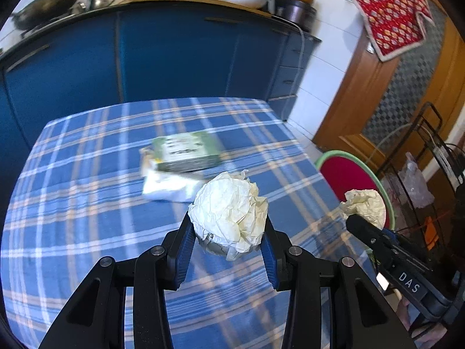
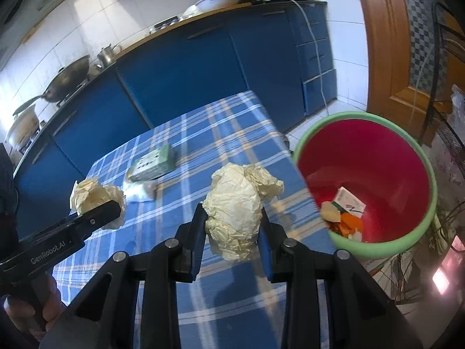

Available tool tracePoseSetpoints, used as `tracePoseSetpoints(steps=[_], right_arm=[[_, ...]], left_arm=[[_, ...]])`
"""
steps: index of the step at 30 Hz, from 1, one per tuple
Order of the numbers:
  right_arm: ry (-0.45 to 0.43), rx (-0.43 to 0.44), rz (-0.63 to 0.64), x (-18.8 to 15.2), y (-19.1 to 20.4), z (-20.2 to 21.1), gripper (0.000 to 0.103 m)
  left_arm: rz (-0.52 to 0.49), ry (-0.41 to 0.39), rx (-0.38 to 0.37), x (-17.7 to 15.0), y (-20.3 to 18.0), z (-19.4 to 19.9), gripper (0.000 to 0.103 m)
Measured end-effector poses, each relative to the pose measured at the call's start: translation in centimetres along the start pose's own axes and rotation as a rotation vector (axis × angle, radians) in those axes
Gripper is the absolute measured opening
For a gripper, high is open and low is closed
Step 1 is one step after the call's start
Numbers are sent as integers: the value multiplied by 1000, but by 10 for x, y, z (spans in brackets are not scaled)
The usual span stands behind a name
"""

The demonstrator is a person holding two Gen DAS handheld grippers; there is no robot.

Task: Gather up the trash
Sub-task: 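Carry the tissue and beige paper over the red bin and open both tools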

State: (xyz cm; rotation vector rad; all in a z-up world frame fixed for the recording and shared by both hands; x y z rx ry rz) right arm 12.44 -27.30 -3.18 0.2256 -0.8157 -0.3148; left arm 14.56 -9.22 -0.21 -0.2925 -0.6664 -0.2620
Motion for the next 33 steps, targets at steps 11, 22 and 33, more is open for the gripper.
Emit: tracePoseSetpoints(steps=[11,22,33], right_arm=[[-20,-42,-70,9,-49,3,35],[-21,-102,-146,16,-100,-4,36],[-28,-134,-235,16,-146,-5,37]], left_arm=[[-101,25,-39,17,-55,-25,43],[-197,57,-68,29,-106,-57,43],[-289,92,-98,32,-155,-86,44]])
Point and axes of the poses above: each gripper's, at about its wrist camera, not at the fingertips, and z roughly against the way its jaws point, y to its left, x to its top, the point moved 1 cm from there along -z, roughly the way its jaws point, and after that the axes turned 1 degree about y, right-handed, at the moved point
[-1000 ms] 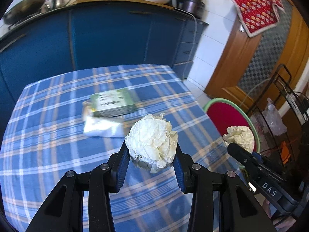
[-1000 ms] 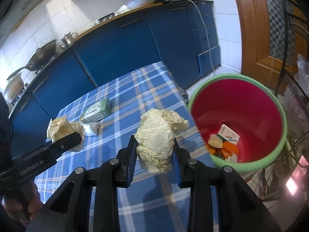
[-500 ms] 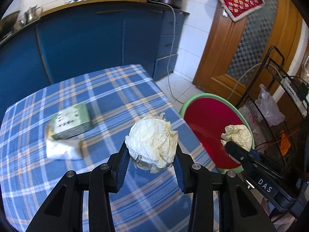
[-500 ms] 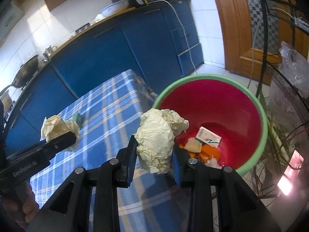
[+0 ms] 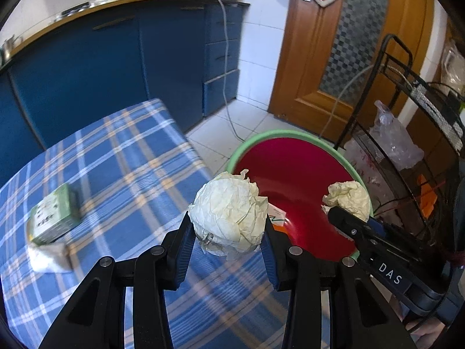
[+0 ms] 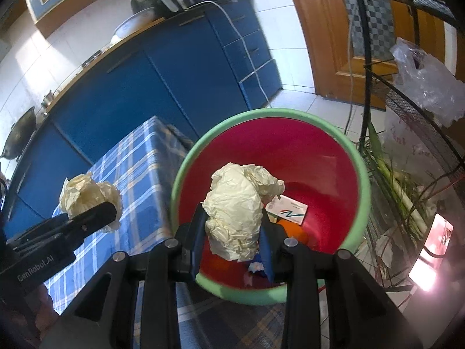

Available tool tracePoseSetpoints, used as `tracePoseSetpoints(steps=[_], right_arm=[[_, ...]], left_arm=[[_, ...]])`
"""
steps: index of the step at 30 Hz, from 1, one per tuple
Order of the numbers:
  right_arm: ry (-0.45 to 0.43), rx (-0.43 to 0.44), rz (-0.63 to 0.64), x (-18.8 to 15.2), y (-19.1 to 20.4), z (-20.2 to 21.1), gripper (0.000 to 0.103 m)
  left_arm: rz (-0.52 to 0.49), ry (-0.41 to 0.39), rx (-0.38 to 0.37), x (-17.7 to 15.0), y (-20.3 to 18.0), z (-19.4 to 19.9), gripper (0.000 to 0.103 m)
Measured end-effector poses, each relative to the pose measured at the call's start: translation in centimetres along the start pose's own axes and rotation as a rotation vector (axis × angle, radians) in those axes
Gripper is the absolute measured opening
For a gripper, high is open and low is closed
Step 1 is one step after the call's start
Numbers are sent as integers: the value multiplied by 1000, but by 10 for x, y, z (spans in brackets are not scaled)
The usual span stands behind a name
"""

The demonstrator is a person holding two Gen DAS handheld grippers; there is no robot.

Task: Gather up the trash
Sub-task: 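Carry the tissue and beige paper over the red bin and open both tools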

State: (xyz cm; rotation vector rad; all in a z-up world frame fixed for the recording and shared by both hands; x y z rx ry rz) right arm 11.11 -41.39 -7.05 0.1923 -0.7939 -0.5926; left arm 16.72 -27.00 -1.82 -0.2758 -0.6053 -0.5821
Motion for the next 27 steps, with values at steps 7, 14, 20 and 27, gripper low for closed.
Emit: tracePoseSetpoints(steps=[7,14,20,27], right_arm=[[7,-5,-31,2,-16,-5,40],[8,9,-46,3,-22,-6,48],[0,9,-62,2,-25,-5,58],[-7,5,-79,1,-27,1,59]], left_arm=[[-32,26,-16,4,-19,-19,46],[-35,25,-4,6,-23,-24,67],[-22,15,2,6,-18,-22,67],[-16,-4,-11,6,-18,-13,67]])
Point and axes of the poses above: each gripper's, at about its wrist camera, not at the fingertips, and z roughly against the way its jaws point, y to its left, x to its top, the point moved 1 cm from there along -z, roughly the way its jaws point, and after that the axes turned 1 degree about y, right-handed, at the moved point
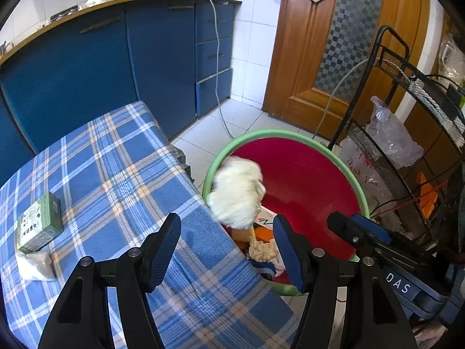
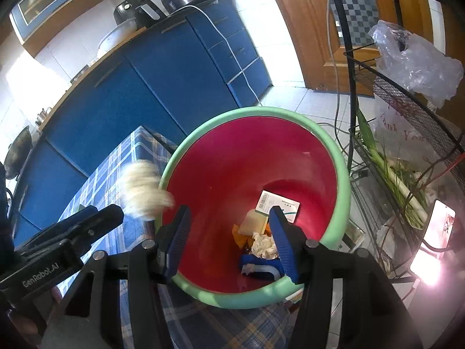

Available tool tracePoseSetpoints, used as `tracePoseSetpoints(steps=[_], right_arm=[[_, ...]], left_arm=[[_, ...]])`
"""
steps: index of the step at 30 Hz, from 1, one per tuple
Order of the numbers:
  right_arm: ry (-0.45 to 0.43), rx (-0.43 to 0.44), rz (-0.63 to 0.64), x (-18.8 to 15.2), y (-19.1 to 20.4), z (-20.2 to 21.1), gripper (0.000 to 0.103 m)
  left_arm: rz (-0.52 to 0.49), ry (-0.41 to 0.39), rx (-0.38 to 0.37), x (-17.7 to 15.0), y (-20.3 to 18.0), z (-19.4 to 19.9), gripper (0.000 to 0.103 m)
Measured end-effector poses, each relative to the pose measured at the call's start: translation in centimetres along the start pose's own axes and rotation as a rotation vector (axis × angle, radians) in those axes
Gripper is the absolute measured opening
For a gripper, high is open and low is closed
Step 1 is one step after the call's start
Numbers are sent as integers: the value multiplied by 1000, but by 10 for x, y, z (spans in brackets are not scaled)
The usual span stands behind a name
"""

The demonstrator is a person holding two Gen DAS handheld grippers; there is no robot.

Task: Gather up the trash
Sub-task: 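Carry the tissue and beige paper over the red bin and open both tools, then move both open tools back over the table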

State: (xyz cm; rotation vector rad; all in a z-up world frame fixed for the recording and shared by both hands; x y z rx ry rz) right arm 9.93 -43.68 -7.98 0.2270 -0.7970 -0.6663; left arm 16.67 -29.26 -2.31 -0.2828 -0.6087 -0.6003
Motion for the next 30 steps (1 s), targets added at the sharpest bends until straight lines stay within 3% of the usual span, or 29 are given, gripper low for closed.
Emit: tracePoseSetpoints(steps=[17,30], right_arm=[[-26,0,9,-4,7,22,69],[6,48,88,-18,42,29,82]], left_arm=[[65,-46,35,-12,23,31,67],[256,-76,182,-35,98,64,70]])
Point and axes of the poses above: each gripper's, at about its wrist camera, not at the fingertips, and z roughly against the way its jaws point, y to its left, x to its top, the point moved 1 cm from there along -z, roughly the way its jaws point, and after that the axes turned 1 degree about y, right-handed, at the moved point
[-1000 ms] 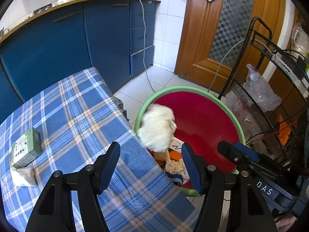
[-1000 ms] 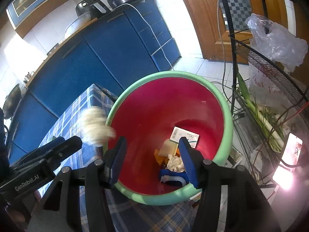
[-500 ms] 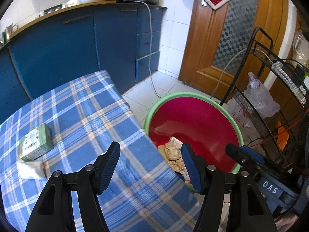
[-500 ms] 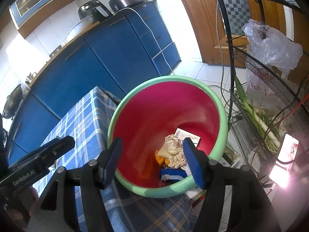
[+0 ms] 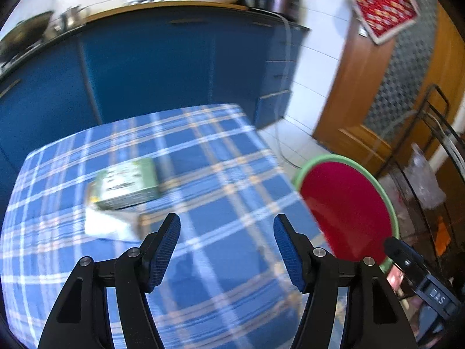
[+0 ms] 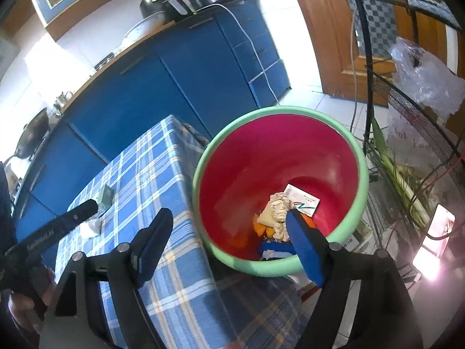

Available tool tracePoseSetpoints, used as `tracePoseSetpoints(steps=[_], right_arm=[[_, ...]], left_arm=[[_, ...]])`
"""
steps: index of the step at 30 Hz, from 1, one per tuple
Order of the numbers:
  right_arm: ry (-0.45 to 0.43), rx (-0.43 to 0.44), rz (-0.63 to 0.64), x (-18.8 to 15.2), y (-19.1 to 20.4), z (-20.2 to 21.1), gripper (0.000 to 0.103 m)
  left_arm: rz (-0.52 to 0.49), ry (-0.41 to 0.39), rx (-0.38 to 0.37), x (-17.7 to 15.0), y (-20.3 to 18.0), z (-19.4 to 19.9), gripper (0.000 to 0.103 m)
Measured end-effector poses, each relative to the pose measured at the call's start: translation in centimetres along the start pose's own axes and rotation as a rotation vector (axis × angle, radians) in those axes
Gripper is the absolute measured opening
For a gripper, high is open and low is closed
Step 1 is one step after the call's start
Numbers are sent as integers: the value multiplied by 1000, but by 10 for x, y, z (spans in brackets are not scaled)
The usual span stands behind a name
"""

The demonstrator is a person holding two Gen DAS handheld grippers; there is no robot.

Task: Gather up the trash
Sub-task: 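Move both open tools back over the table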

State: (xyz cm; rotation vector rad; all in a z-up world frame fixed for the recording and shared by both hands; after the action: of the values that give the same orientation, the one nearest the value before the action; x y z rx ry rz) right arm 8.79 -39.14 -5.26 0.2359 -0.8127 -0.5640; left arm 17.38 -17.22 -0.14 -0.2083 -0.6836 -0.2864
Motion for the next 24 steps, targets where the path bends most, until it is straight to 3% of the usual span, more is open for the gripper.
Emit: tracePoseSetpoints(steps=[12,24], right_arm=[[1,21,49,-8,16,-3,84],[-19,17,43,-7,11,-3,84]], left_arm=[[282,42,150,-5,87,-24,72],[504,115,161,-11,120,-56,74]])
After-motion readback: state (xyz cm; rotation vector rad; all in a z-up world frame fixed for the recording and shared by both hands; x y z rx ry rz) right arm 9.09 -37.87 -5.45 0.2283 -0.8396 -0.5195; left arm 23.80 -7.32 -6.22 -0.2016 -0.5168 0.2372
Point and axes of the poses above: each gripper's, at about its wrist camera, not at the fingertips, and z roughly against the way its jaws point, y to its left, x to its top, the point moved 1 cm from there along -z, roughly the way its jaws point, and after that the axes turned 1 degree about y, right-handed, at the moved point
